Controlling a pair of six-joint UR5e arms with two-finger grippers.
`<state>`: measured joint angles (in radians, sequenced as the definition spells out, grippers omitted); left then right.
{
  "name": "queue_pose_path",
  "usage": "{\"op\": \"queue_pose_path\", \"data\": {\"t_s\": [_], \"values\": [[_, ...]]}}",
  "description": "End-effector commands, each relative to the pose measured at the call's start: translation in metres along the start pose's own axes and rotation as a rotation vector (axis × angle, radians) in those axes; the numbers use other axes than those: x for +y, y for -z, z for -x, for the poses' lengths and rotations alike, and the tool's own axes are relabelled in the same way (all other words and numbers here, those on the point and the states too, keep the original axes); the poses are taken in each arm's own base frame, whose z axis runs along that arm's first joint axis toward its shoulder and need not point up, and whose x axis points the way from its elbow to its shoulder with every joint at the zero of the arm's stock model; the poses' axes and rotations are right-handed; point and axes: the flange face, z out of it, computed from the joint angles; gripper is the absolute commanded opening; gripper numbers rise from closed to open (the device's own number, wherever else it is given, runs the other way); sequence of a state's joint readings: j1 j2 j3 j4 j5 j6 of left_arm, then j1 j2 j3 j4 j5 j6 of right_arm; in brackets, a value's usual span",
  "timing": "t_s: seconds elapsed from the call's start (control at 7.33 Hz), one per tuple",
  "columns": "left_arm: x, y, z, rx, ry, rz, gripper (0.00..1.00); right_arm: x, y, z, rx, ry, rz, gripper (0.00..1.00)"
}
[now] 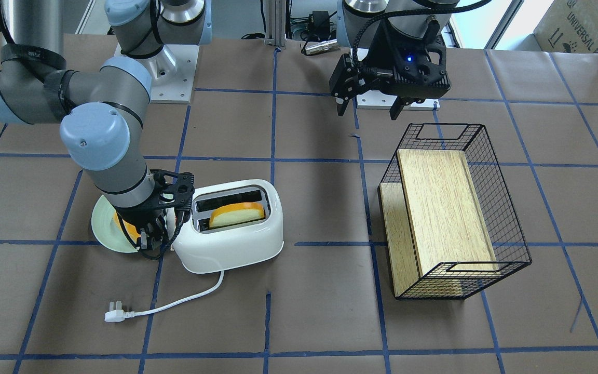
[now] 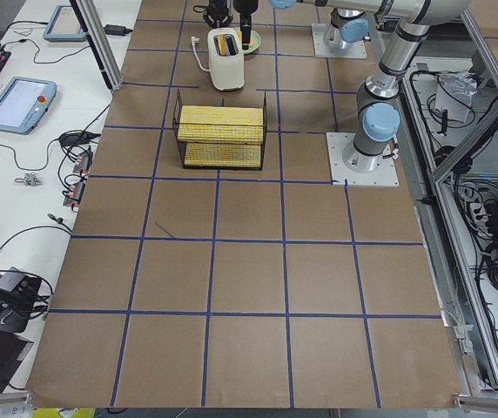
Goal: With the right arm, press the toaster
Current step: 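Press the toaster lever down with the right gripper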
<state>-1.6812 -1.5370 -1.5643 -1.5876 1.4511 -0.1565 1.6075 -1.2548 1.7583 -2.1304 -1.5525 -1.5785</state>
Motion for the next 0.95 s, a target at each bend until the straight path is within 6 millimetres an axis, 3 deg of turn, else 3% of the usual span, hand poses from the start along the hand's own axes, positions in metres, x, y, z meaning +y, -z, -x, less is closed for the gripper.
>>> {"op": "queue_pose_path", "data": {"t_s": [0.0, 0.82], "values": [[0.0000, -0.0002, 0.0000, 0.000, 0.000, 0.000, 1.00, 0.0000, -0.0137, -0.0017, -0.022, 0.000, -0.002, 0.19], [0.0000, -0.0002, 0.0000, 0.000, 0.000, 0.000, 1.00, 0.0001, -0.0189, -0.0051, -0.025, -0.003, -0.002, 0.20]]}}
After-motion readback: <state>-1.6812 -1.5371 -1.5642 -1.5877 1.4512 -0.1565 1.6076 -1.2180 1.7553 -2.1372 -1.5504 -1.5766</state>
